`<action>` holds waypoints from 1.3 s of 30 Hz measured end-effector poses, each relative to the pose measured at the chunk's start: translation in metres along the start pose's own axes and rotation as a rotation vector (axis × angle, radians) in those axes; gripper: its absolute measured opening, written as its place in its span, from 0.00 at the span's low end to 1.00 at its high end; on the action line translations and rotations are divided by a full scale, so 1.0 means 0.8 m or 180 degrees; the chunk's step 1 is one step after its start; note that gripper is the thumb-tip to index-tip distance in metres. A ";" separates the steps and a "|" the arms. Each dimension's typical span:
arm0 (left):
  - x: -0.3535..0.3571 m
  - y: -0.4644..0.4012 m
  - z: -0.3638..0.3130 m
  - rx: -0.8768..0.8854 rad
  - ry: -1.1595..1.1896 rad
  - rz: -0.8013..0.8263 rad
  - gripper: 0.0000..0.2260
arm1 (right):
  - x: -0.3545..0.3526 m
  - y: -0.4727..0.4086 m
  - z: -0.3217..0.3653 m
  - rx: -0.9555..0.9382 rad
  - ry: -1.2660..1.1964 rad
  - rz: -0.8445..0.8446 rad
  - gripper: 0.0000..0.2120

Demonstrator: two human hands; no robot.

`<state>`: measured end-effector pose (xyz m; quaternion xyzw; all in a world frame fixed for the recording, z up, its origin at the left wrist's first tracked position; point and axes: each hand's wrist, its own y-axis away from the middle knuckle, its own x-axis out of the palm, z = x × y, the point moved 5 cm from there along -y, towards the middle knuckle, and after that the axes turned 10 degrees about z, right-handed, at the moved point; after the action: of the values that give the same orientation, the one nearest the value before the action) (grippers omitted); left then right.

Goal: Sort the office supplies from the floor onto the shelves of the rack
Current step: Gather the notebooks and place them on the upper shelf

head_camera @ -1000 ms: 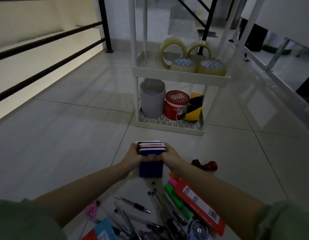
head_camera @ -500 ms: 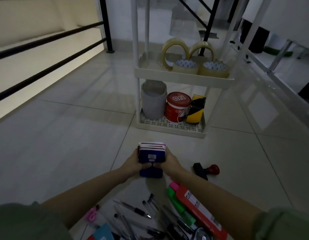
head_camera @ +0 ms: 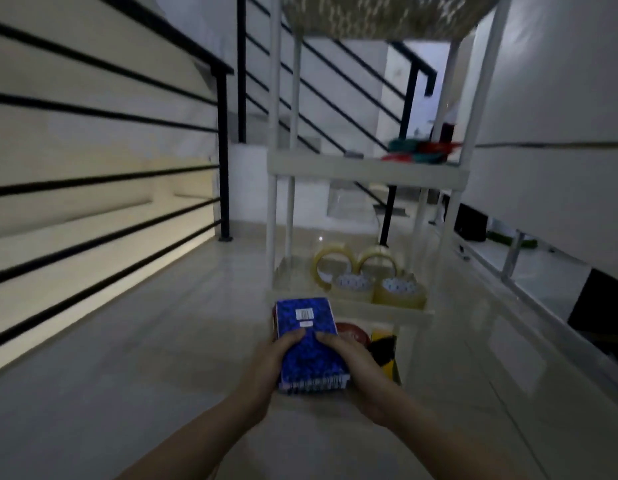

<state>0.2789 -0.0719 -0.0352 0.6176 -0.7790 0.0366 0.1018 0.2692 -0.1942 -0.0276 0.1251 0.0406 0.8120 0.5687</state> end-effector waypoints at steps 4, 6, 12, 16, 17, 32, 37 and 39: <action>0.030 0.004 -0.122 0.0380 0.0123 0.0096 0.11 | 0.028 0.041 0.107 -0.0340 -0.0203 0.0279 0.06; 0.047 0.011 -0.171 0.0518 -0.0041 0.0273 0.10 | 0.035 0.060 0.154 -0.0518 -0.0283 0.0161 0.03; 0.061 0.018 -0.279 0.0900 0.0079 -0.0031 0.18 | 0.040 0.083 0.283 -0.0805 -0.0644 -0.0245 0.04; 0.041 0.030 -0.303 0.1185 -0.0199 -0.0560 0.12 | 0.038 0.076 0.355 -0.0926 -0.0479 -0.0392 0.03; 0.036 0.032 -0.302 0.1192 -0.0286 -0.0613 0.10 | 0.038 0.071 0.370 -0.0914 -0.0428 -0.0406 0.04; -0.013 -0.006 -0.270 0.1073 -0.1373 -0.1378 0.18 | 0.088 -0.047 0.414 -0.0632 0.0628 -0.0735 0.14; -0.027 -0.014 -0.276 0.1239 -0.1565 -0.1509 0.20 | 0.069 -0.077 0.427 -0.0823 0.0932 -0.1102 0.04; -0.028 -0.018 -0.279 0.1422 -0.1730 -0.1515 0.21 | 0.050 -0.080 0.443 -0.0929 0.1117 -0.1239 0.05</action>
<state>0.3230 -0.0128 0.1770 0.7744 -0.5861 0.0158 -0.2380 0.4030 -0.1613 0.3076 -0.1104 0.0444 0.6941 0.7099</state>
